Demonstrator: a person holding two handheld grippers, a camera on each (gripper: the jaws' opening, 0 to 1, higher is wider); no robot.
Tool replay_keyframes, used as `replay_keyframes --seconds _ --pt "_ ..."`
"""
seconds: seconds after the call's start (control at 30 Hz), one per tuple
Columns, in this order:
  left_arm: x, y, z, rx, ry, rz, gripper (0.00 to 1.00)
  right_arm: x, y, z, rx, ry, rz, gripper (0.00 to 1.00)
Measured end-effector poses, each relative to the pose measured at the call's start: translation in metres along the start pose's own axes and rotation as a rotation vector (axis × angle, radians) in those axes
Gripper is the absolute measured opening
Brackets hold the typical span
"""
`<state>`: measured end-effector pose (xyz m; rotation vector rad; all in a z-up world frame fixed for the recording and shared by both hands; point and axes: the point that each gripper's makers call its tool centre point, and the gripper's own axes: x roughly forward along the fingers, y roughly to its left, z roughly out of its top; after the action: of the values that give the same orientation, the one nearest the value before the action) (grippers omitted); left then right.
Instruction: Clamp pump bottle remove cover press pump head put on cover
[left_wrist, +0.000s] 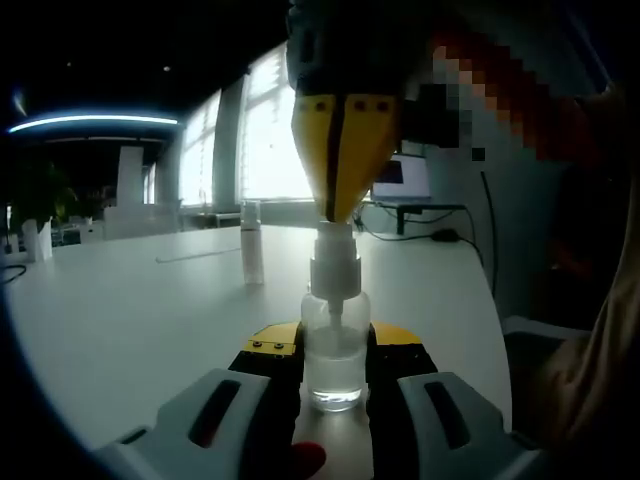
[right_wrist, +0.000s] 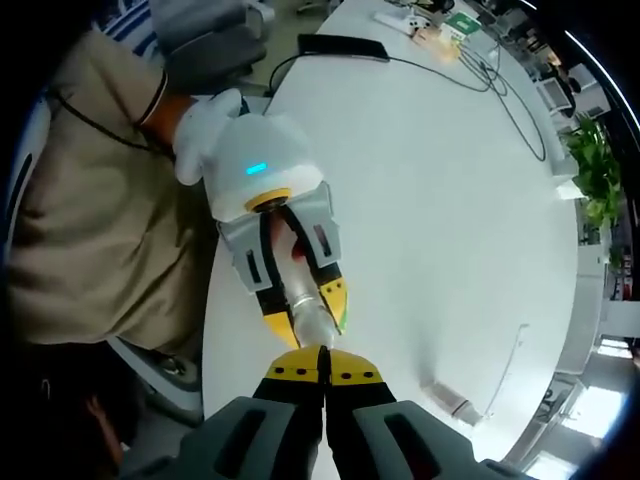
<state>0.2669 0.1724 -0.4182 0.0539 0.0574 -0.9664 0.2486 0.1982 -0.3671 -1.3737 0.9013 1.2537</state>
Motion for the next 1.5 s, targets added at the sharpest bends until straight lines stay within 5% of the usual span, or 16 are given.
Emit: replay_keyframes --seconds 1.5 --pt "-0.0002 -0.0003 0.0002 -0.002 -0.001 0.000 0.15 -0.0095 -0.0025 0.0002 0.030 -0.164 -0.089 0.00"
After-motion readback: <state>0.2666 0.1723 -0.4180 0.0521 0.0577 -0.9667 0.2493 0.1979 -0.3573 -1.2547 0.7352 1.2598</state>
